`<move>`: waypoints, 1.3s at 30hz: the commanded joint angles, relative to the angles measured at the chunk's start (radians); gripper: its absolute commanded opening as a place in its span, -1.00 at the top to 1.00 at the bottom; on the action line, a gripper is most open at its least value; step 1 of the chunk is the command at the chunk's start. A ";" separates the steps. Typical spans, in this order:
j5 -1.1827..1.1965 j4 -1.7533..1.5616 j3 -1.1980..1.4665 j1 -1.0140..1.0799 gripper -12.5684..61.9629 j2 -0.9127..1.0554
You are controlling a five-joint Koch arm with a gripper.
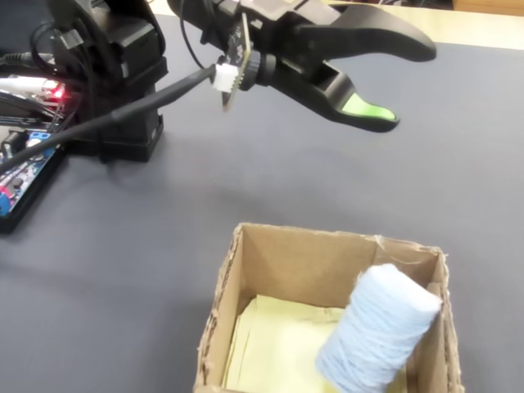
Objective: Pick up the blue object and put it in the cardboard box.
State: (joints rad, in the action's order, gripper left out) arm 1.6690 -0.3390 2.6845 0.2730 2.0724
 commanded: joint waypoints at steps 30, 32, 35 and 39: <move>0.035 0.074 0.434 -0.218 -0.25 0.296; 0.012 0.127 0.434 -0.212 -0.25 0.296; -0.011 0.224 0.434 -0.210 -0.25 0.296; -0.034 0.345 0.434 -0.209 -0.25 0.296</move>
State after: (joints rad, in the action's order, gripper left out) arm 1.6444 -0.0721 3.0787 0.0660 2.2795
